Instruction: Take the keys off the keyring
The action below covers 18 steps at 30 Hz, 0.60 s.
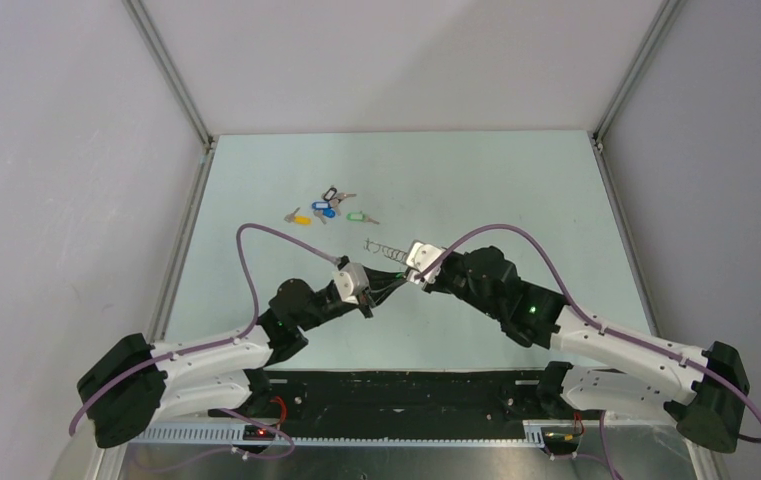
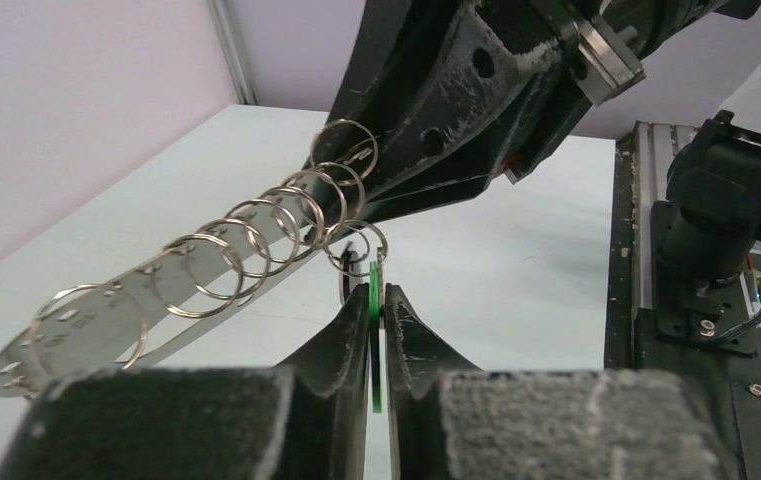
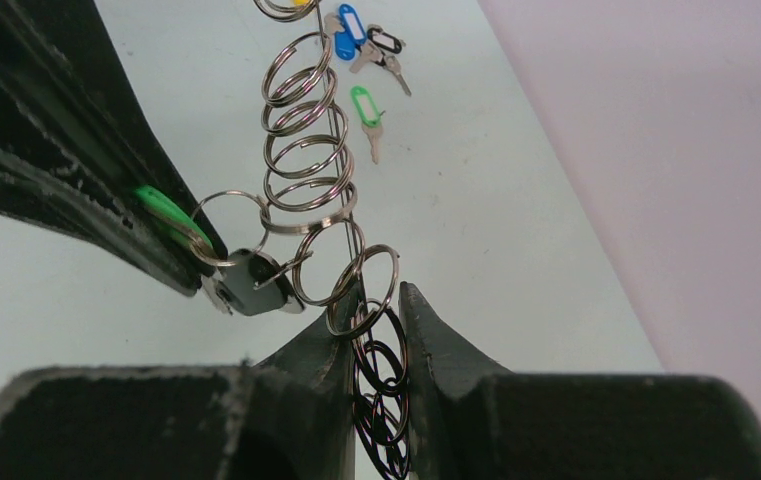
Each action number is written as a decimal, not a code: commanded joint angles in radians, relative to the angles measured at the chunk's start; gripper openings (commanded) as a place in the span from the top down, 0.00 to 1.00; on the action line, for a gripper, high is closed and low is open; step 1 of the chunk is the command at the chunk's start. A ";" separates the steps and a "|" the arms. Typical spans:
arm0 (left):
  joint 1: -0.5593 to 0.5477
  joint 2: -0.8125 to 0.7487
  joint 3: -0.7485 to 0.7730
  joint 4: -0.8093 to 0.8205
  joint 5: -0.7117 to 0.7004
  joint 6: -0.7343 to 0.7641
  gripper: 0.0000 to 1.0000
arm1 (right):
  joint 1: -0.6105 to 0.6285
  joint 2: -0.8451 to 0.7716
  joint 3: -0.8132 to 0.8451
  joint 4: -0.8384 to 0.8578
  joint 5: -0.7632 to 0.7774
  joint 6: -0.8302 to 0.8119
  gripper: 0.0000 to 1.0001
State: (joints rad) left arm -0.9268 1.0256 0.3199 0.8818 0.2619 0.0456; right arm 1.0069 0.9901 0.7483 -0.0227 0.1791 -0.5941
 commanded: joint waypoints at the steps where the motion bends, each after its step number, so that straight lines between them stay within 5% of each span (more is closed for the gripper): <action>1: 0.003 0.005 0.001 0.043 -0.034 0.023 0.91 | -0.016 -0.040 -0.015 0.043 0.030 0.029 1.00; 4: 0.003 0.022 0.012 0.034 -0.060 0.019 0.99 | -0.021 -0.047 -0.022 0.033 0.041 0.040 1.00; 15: 0.004 0.148 0.193 -0.258 -0.052 -0.016 1.00 | -0.053 -0.050 -0.111 0.048 0.105 0.156 1.00; 18: 0.005 0.153 0.210 -0.301 -0.047 -0.018 1.00 | -0.072 -0.081 -0.161 0.085 0.091 0.244 0.89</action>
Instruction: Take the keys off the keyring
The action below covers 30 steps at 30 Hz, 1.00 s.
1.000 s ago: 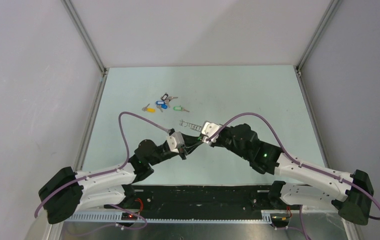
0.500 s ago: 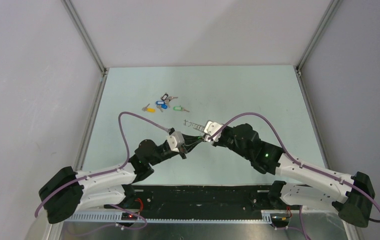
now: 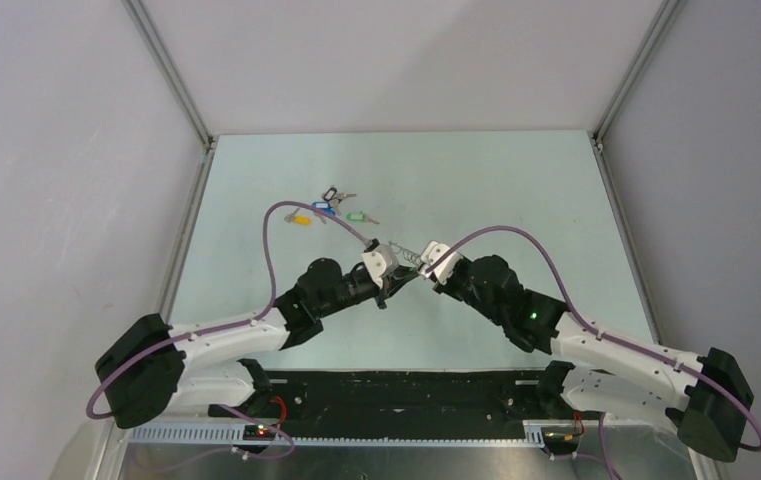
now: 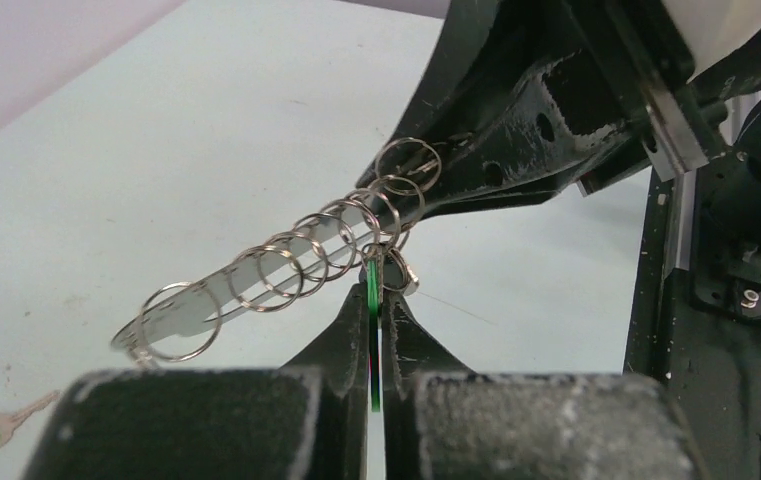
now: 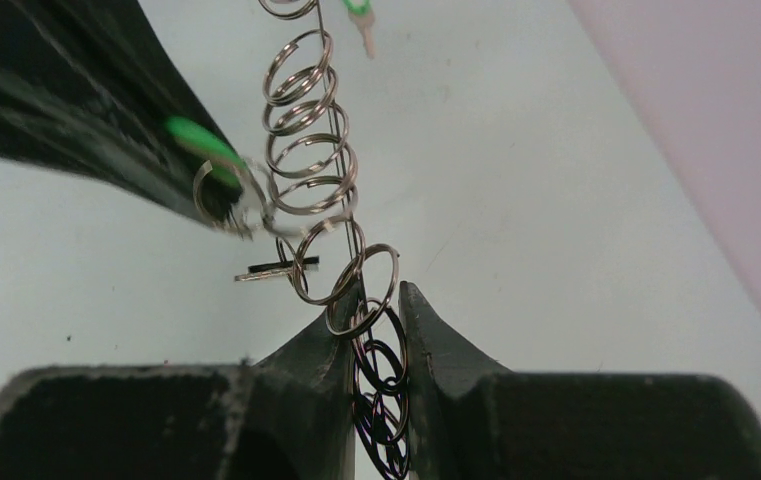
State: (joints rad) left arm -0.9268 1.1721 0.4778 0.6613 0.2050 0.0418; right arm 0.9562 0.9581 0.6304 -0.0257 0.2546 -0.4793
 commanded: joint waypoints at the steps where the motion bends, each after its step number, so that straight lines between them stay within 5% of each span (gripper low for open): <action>1: 0.006 0.006 0.057 -0.086 0.013 -0.015 1.00 | -0.030 -0.056 -0.066 0.094 -0.008 0.148 0.85; 8: 0.009 -0.022 0.139 -0.278 0.006 -0.124 1.00 | -0.055 -0.157 -0.161 0.118 -0.097 0.282 0.56; 22: 0.007 0.109 0.548 -0.951 0.222 -0.212 1.00 | -0.241 -0.478 -0.275 0.071 -0.388 0.308 0.53; 27: 0.008 0.118 0.688 -1.246 0.044 -0.059 1.00 | -0.259 -0.516 -0.312 0.118 -0.394 0.334 0.53; 30: 0.007 0.117 0.770 -1.347 -0.081 0.034 1.00 | -0.273 -0.485 -0.336 0.232 -0.351 0.390 0.44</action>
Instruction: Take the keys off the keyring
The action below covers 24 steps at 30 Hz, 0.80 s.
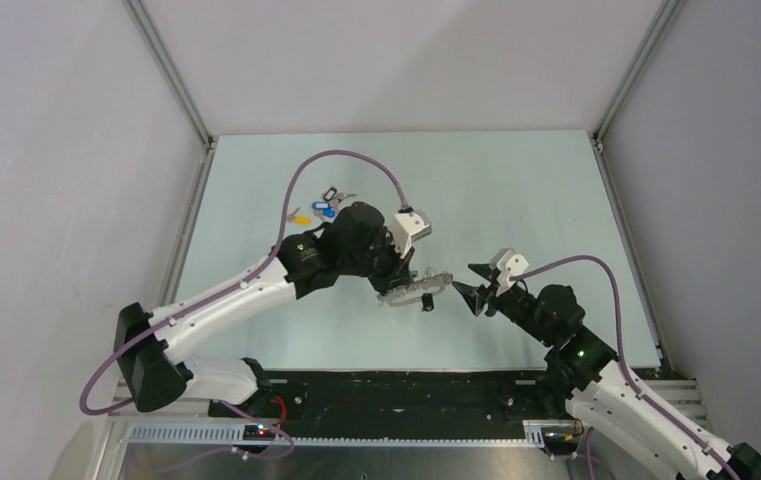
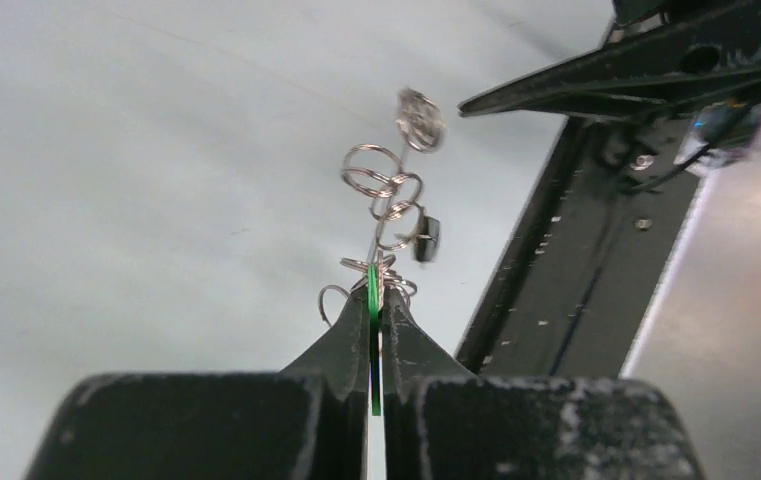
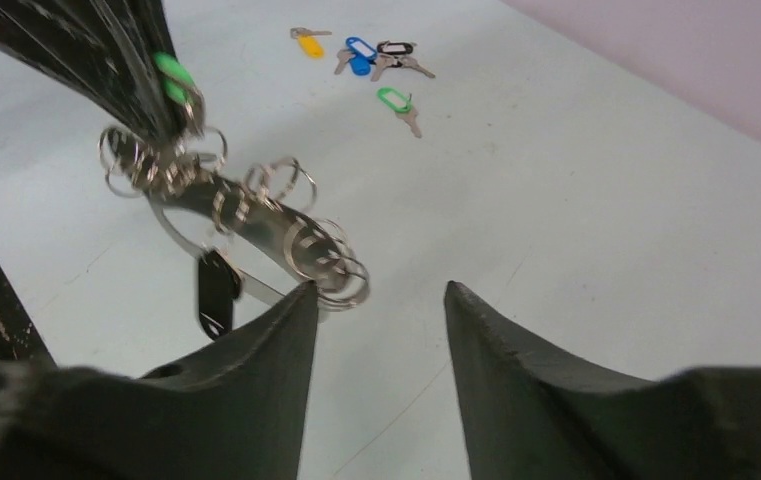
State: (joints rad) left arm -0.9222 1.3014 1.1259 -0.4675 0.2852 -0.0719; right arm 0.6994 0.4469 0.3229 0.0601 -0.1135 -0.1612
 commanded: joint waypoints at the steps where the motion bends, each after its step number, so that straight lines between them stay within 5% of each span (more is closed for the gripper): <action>1: 0.002 -0.018 0.131 -0.244 -0.219 0.192 1.00 | -0.019 0.038 -0.033 0.176 0.037 0.139 0.39; 6: 0.003 -0.053 0.114 -0.182 -0.588 0.287 1.00 | -0.042 0.169 -0.008 0.349 0.221 0.297 0.31; 19: 0.003 -0.179 -0.078 0.073 -0.768 0.324 1.00 | -0.084 0.491 0.187 0.551 0.190 0.256 0.27; 24: 0.003 -0.233 -0.171 0.196 -0.784 0.251 1.00 | -0.034 0.608 0.204 0.607 0.368 0.323 0.03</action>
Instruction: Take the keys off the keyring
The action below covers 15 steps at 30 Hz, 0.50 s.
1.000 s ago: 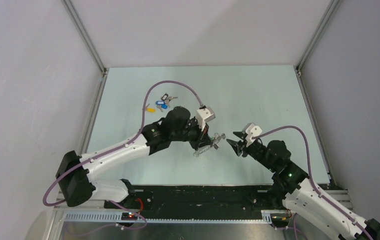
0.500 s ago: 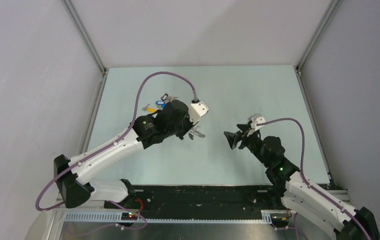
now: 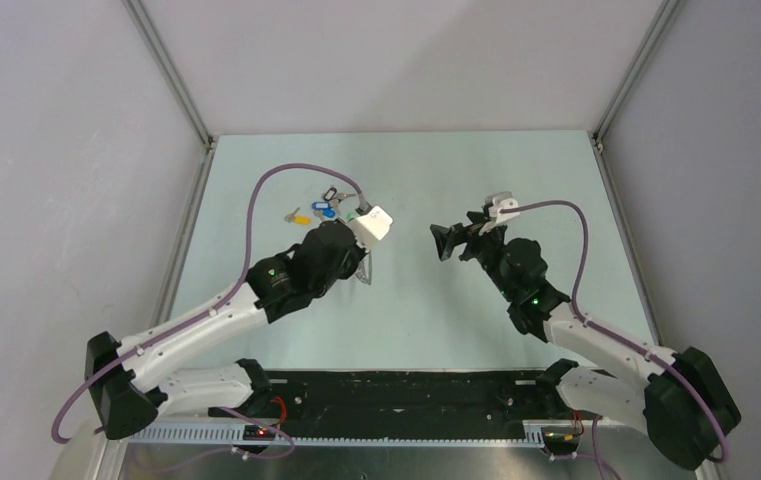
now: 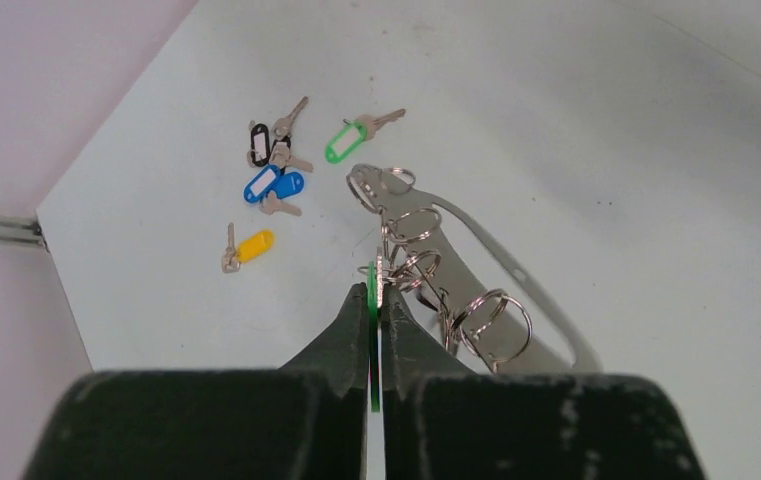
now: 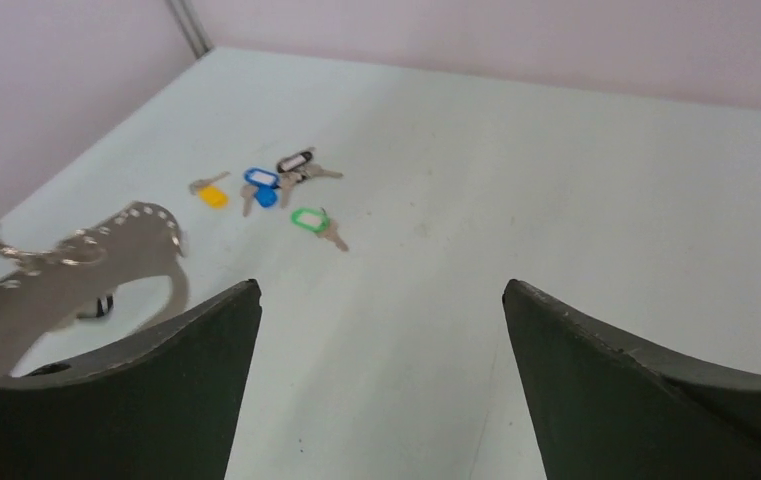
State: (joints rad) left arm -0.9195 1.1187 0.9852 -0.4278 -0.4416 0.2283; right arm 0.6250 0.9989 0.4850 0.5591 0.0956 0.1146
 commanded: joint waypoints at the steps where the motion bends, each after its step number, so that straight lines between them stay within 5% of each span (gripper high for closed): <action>1: 0.000 -0.053 -0.034 0.159 -0.041 -0.056 1.00 | 0.055 0.067 0.042 0.119 0.237 0.053 0.02; 9: -0.001 -0.110 -0.078 0.164 0.154 0.007 1.00 | 0.100 0.058 -0.004 0.098 0.102 -0.046 0.01; 15: -0.002 -0.204 -0.126 0.160 0.311 0.103 1.00 | 0.133 0.027 -0.052 0.110 -0.038 -0.140 0.16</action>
State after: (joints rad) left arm -0.9199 0.9783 0.8707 -0.3229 -0.2672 0.2554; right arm 0.7315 1.0595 0.4702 0.6048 0.1497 0.0681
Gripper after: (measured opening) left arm 0.020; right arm 0.865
